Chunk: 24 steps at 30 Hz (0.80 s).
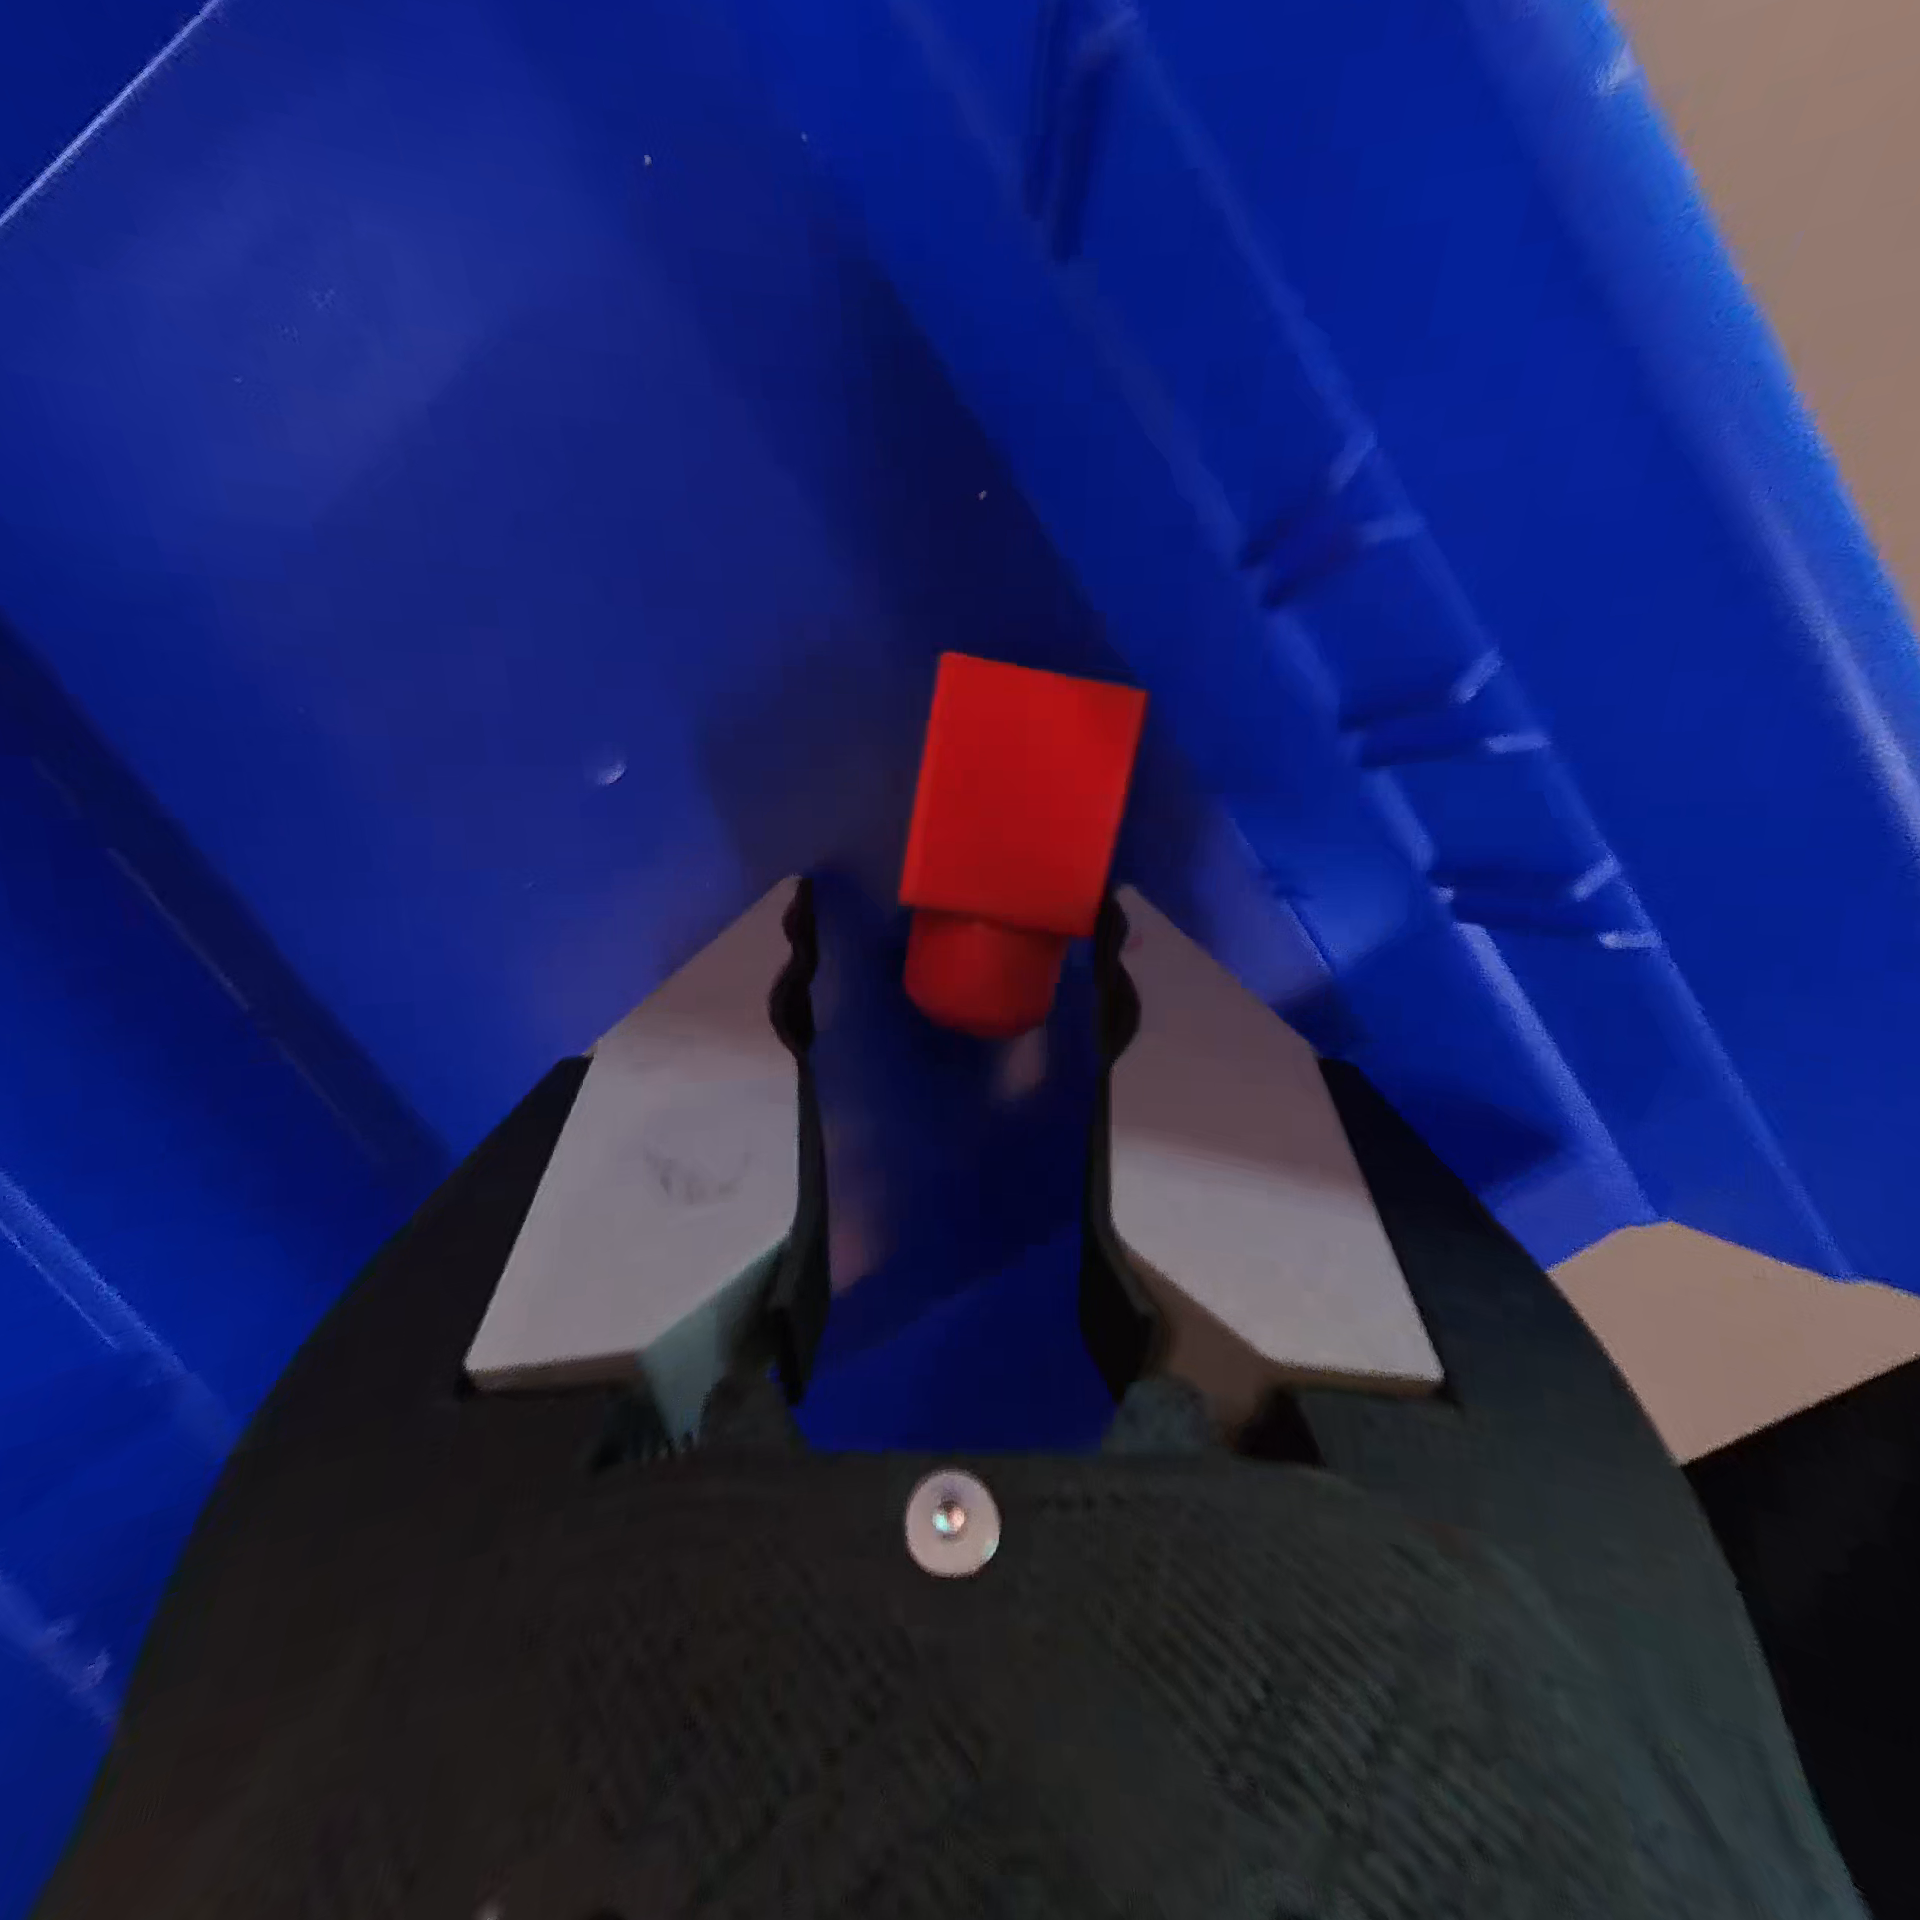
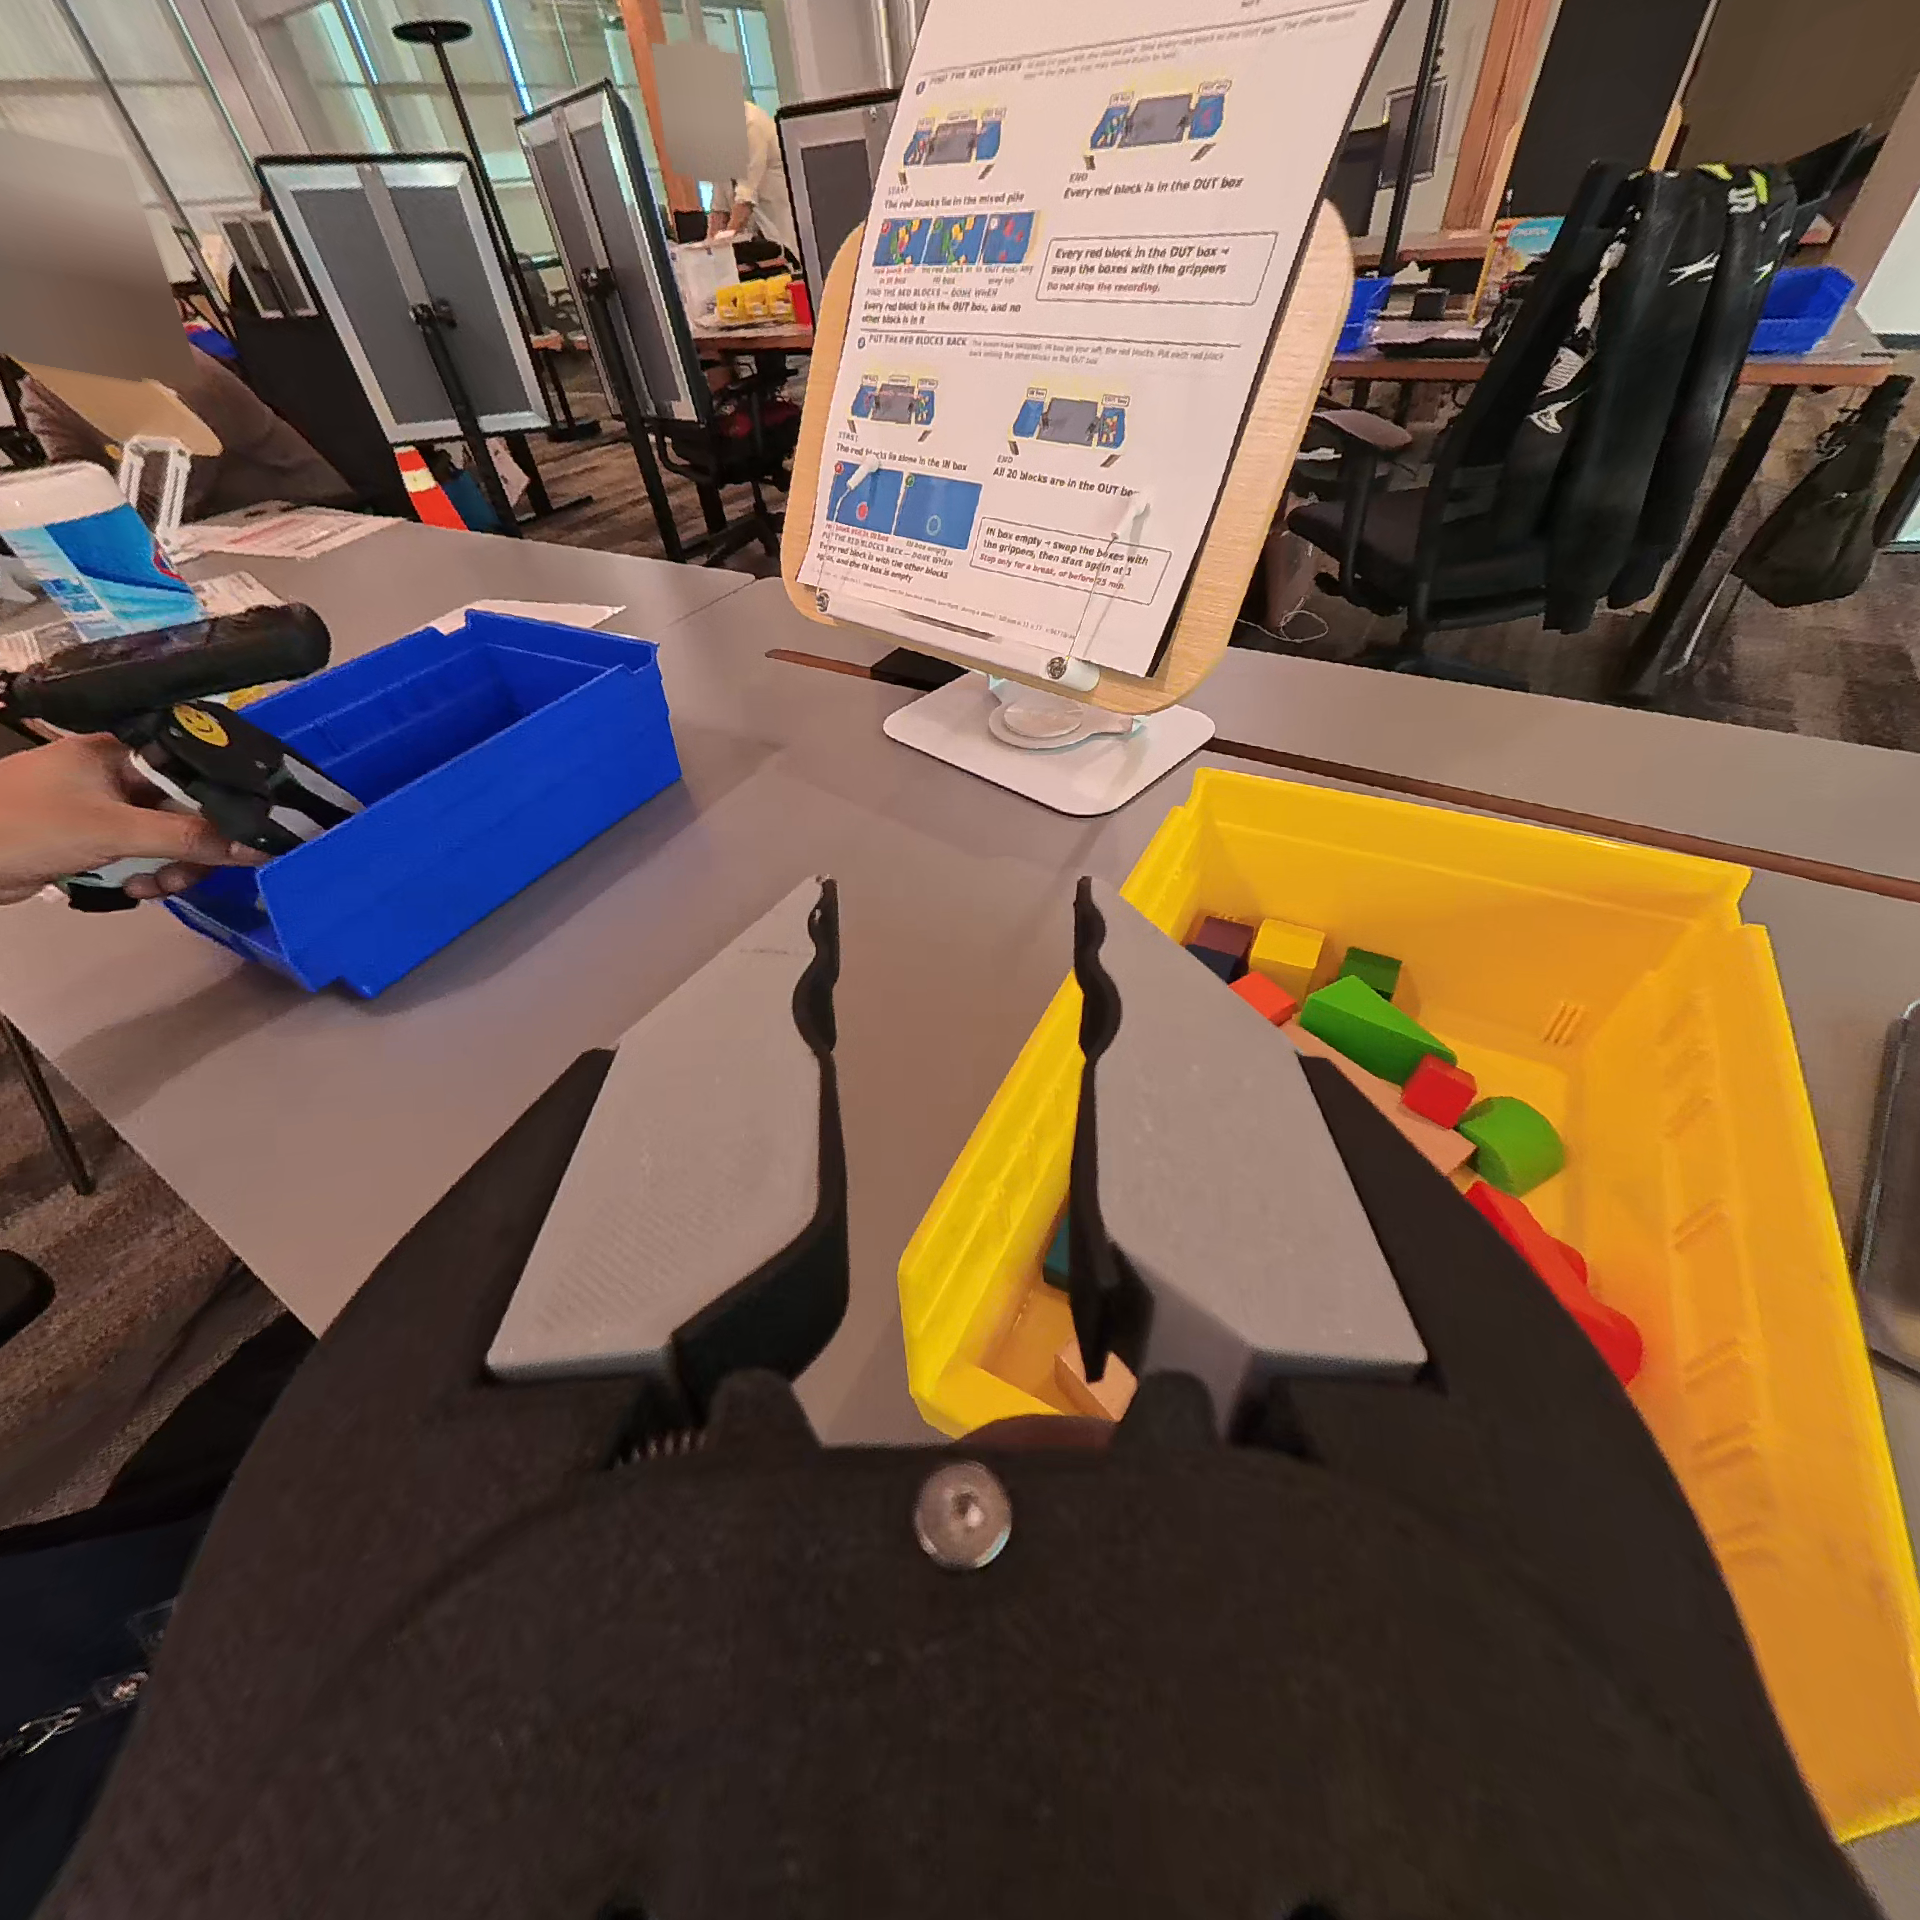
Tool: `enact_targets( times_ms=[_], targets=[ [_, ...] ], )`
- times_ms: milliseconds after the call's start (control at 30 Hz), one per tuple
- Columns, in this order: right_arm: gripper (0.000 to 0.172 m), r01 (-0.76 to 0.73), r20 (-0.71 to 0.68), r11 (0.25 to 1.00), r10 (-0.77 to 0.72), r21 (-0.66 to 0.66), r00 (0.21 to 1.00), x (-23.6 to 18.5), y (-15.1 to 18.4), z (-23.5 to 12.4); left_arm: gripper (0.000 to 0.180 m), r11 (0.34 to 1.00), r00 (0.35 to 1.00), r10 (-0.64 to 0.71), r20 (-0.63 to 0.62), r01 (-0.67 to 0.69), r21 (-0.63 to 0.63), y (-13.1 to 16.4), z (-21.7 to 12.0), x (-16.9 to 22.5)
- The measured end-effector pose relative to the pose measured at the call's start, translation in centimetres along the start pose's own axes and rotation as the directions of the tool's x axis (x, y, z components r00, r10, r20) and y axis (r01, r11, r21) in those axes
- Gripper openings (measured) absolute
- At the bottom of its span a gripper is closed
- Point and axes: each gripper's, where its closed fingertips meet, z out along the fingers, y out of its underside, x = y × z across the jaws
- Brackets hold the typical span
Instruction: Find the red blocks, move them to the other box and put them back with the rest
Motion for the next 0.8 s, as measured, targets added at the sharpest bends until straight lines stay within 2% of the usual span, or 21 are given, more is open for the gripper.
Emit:
enact_targets(
  times_ms=[67,133,200,333,433,533,633,800],
  targets=[
    [0.043,-0.004,0.005,1.0,0.004,0.008,1.0,0.0,-0.2,-0.1,0.048,1.0,1.0,0.01,-0.025,-0.009,0.019,-0.2,0.1,0.2],
    [0.043,-0.004,0.014,1.0,0.004,0.008,1.0,-0.3,-0.2,0.0,0.035,0.997,0.998,0.055,-0.039,-0.053,0.052,-0.5,0.2,0.6],
    [0.043,-0.004,0.033,1.0,0.004,0.0,0.999,-0.8,0.0,0.4,0.034,0.988,0.991,0.133,-0.003,-0.133,0.079,-0.8,0.1,0.6],
    [0.043,0.004,0.075,1.0,-0.002,-0.029,0.997,-2.0,0.7,1.3,0.034,0.955,0.944,0.245,0.222,-0.274,0.111,-1.4,-1.2,-1.3],
    [0.042,0.002,0.139,0.999,0.004,-0.049,0.99,-3.8,1.2,2.3,0.034,0.902,0.888,0.238,0.394,-0.353,0.251,-3.5,-5.0,-2.1],
    [0.044,-0.023,0.282,0.998,0.04,-0.064,0.958,-7.5,1.6,3.5,0.034,0.789,0.808,0.23,0.543,-0.481,0.382,-5.4,-10.5,-0.4],
    [0.05,-0.042,0.457,0.995,0.077,-0.085,0.886,-13.0,1.9,4.4,0.034,0.648,0.748,0.283,0.6,-0.611,0.456,-6.9,-14.4,5.2],
    [0.058,-0.026,0.631,0.991,0.106,-0.134,0.769,-21.4,3.4,5.7,0.034,0.391,0.6,0.418,0.682,-0.797,0.46,-8.4,-16.5,17.1]
  ],
)
